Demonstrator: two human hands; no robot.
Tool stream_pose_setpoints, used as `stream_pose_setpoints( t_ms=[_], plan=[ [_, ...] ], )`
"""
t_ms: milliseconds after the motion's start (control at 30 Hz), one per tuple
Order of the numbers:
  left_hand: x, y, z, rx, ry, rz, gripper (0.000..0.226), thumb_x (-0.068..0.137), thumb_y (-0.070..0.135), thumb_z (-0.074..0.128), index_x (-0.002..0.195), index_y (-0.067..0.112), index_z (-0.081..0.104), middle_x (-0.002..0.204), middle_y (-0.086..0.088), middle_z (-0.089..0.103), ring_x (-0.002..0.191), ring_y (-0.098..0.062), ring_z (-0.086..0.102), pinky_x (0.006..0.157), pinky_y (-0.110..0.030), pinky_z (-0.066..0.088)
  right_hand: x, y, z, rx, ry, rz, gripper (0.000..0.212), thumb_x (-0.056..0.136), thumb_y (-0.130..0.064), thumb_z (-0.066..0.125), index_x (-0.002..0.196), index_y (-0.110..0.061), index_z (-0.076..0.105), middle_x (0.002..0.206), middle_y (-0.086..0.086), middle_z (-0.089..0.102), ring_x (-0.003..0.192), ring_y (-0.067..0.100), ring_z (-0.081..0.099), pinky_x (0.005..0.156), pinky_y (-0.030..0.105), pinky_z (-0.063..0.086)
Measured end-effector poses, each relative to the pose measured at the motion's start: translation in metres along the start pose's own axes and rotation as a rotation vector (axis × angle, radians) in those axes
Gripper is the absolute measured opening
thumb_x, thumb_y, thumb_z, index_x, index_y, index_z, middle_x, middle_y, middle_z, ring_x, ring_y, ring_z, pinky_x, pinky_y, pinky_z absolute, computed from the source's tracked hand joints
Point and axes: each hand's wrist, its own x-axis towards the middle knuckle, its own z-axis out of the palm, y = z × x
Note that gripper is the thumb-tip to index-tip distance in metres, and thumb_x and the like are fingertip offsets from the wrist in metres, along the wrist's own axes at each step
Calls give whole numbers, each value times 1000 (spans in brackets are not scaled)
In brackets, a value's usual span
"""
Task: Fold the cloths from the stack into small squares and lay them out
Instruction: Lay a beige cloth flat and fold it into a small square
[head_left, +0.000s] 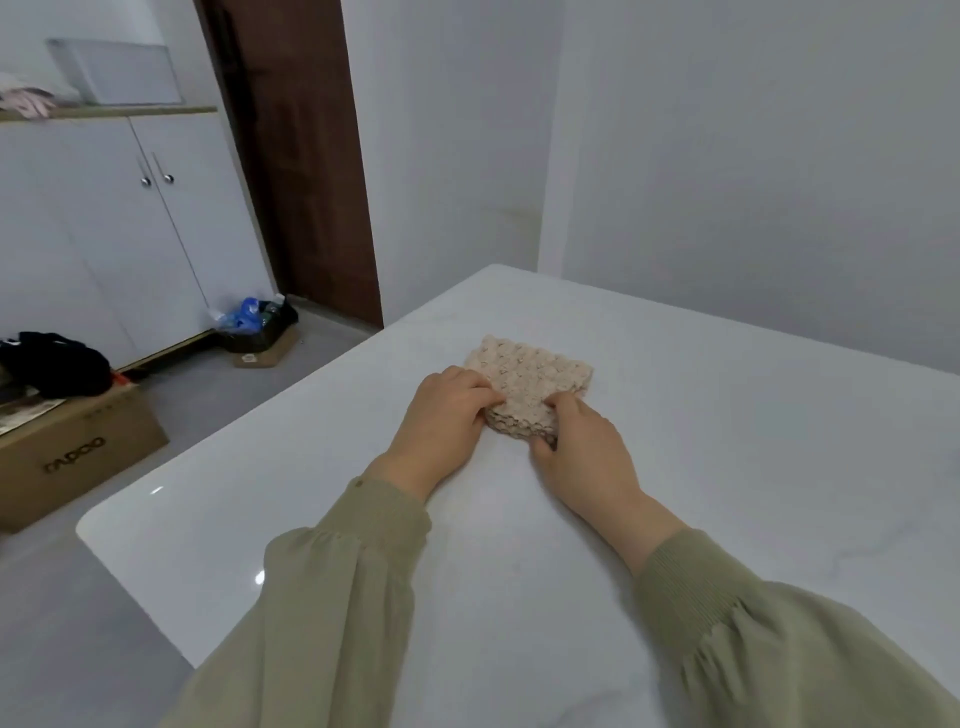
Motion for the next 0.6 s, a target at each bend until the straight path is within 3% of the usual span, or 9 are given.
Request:
stream_pose_setpoints(
  t_ms=[167,300,400,500,600],
  plan=[
    [5,-58,-9,56,44,-215,33,79,0,61,105,16,73,110,-7,68,108,-31,55,92,-39,40,36,-36,33,-43,-17,-96,41,88,-34,51,124,-14,48,121,4,56,110,26,52,93,41,39],
    [8,-71,-9,62,46,-307,46,74,12,41,107,17,72,118,-5,66,114,-29,52,96,-36,35,48,-37,46,-89,-26,-183,46,85,-42,50,123,-15,53,123,5,56,109,28,53,91,41,42],
    [12,-62,-11,72,32,-388,48,84,19,33,119,20,65,130,0,59,125,-23,43,108,-37,28,51,-33,43,-35,83,-209,48,81,-44,40,113,-15,61,119,9,58,102,32,56,86,41,44],
    [15,-44,-9,113,-103,-477,46,99,33,26,142,23,38,152,2,31,142,-20,18,116,-45,12,63,-27,33,-33,104,-163,47,92,-36,32,132,-18,51,148,14,35,132,34,35,108,48,26],
    [13,-33,2,176,-356,-520,61,97,51,20,150,25,8,159,4,-4,145,-19,-9,115,-50,0,74,-16,35,-131,-139,-105,48,99,-36,21,147,-27,24,159,1,6,145,22,3,114,51,1]
  ],
)
